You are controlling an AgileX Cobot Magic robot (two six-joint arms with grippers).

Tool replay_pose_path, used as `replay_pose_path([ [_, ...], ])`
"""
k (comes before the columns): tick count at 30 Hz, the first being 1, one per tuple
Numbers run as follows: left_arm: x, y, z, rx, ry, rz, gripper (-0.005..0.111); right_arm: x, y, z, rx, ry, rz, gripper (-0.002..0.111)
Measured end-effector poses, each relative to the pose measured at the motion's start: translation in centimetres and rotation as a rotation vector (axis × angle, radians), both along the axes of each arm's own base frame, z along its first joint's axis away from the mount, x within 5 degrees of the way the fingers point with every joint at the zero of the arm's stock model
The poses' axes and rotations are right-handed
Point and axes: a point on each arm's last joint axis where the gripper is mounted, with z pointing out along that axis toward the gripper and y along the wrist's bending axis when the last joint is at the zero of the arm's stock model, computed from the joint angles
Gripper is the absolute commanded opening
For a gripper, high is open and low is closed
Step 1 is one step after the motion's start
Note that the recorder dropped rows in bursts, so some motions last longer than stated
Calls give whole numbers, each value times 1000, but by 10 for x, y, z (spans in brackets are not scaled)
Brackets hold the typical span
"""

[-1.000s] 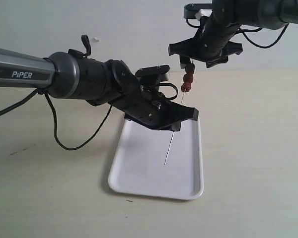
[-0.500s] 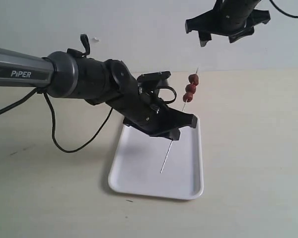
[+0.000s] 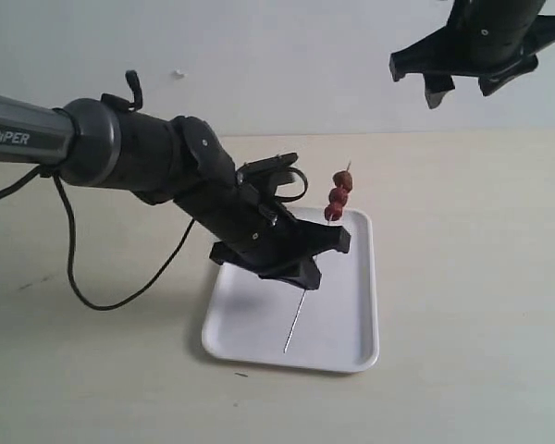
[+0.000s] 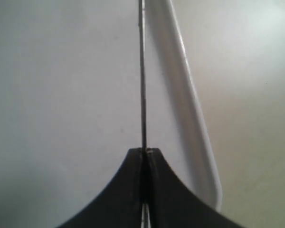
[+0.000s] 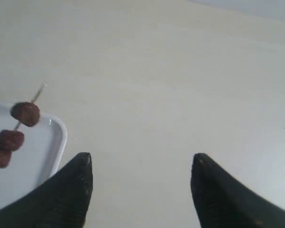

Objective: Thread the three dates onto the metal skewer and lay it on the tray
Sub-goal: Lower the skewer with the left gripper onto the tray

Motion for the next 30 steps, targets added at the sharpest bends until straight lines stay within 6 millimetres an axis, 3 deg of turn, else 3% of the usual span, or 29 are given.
replay_pose_path([
  [7,-19,15,-6,7,56,59,0,-38,-6,0,1,-49,23,56],
  [13,-20,17,-9,-3,61,102,0,-60,-8,-1,19,-46,22,56],
  [30,-23,19,-19,-4,93,149,0,-72,-9,8,33,-87,28,56],
])
